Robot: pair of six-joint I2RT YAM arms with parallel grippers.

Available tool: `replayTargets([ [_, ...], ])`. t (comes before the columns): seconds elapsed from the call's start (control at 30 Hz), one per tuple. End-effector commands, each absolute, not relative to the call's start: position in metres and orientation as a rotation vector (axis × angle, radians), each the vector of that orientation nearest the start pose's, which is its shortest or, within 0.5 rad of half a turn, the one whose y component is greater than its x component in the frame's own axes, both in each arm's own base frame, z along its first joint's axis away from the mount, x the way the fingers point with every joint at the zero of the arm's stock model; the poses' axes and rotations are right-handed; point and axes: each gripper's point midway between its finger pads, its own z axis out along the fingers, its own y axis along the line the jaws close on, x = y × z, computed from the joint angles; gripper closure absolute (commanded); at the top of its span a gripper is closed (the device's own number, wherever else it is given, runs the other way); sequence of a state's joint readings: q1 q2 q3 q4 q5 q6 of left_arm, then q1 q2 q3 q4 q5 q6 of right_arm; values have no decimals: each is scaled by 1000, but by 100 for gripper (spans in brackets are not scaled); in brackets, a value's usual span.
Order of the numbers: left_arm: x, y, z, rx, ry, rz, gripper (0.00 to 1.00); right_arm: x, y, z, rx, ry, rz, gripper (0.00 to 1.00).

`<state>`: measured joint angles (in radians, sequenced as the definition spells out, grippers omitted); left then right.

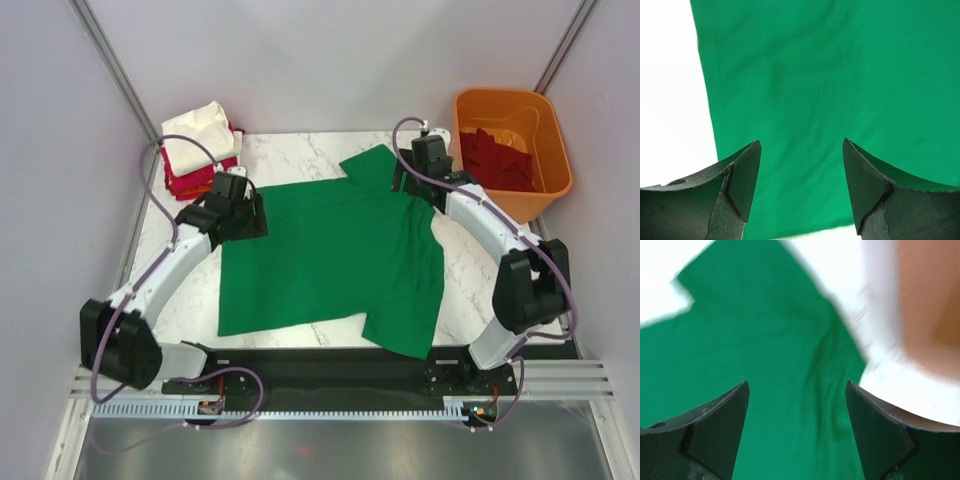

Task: Fold and stack the t-shirts
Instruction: Flatten the tshirt out

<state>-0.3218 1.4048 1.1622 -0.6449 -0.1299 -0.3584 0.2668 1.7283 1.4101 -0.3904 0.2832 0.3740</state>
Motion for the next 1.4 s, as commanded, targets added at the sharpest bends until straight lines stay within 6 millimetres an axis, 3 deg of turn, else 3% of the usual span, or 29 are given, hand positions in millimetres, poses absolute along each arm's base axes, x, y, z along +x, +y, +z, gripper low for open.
replayTargets([
  [0.0, 288, -115, 169, -153, 2388, -228, 27, 420, 155, 175, 144, 2215, 252, 14],
  [0.03, 270, -114, 161, -198, 2431, -229, 26, 406, 158, 164, 127, 2233, 265, 13],
  [0.07, 254, -109, 146, -219, 2480, -220, 25, 401, 161, 176, 135, 2196, 295, 13],
  [0.1, 243, -105, 146, -246, 2477, -234, 24, 395, 164, 176, 127, 2198, 306, 13],
  [0.13, 228, -103, 134, -320, 2517, -241, 23, 389, 163, 172, 129, 2206, 314, 13],
  [0.23, 202, -112, 136, -474, 2489, -424, 21, 382, 166, 166, 122, 2220, 348, 13],
  [0.27, 191, -110, 121, -527, 2503, -437, 21, 380, 168, 166, 120, 2220, 365, 13],
  [0.3, 186, -107, 123, -571, 2452, -475, 20, 378, 173, 166, 120, 2223, 403, 13],
  [0.33, 178, -102, 107, -624, 2463, -455, 20, 375, 175, 165, 113, 2228, 424, 13],
  [0.4, 176, -101, 106, -626, 2450, -462, 20, 373, 179, 165, 108, 2222, 459, 13],
  [0.43, 178, -98, 98, -769, 2452, -460, 20, 370, 182, 165, 100, 2223, 471, 13],
  [0.57, 171, -92, 61, -969, 2540, -472, 19, 368, 178, 167, 81, 2212, 460, 12],
  [0.6, 176, -92, 61, -981, 2516, -492, 19, 365, 178, 167, 75, 2213, 461, 12],
  [0.77, 196, -52, 61, -1159, 2435, -404, 15, 359, 179, 172, 80, 2206, 493, 12],
  [0.83, 209, -47, 62, -1206, 2430, -565, 17, 358, 179, 173, 78, 2207, 493, 12],
  [0.87, 209, -48, 52, -1254, 2490, -607, 21, 357, 178, 174, 81, 2206, 493, 12],
  [0.97, 223, -47, 62, -1186, 2532, -681, 27, 357, 175, 179, 97, 2188, 483, 11],
  [1.07, 266, -28, 96, -968, 2466, -534, 25, 368, 173, 175, 123, 2170, 456, 9],
  [1.1, 286, -14, 107, -912, 2445, -422, 24, 374, 178, 169, 115, 2186, 470, 9],
  [1.23, 341, -5, 128, -787, 2367, -412, 24, 411, 188, 163, 118, 2209, 496, 9],
  [1.27, 352, -2, 132, -777, 2347, -407, 24, 425, 179, 160, 154, 2210, 476, 9],
  [1.3, 373, 1, 150, -744, 2288, -409, 24, 447, 181, 156, 176, 2216, 472, 9],
  [1.37, 394, 1, 148, -733, 2304, -428, 26, 476, 169, 151, 215, 2223, 439, 10],
])
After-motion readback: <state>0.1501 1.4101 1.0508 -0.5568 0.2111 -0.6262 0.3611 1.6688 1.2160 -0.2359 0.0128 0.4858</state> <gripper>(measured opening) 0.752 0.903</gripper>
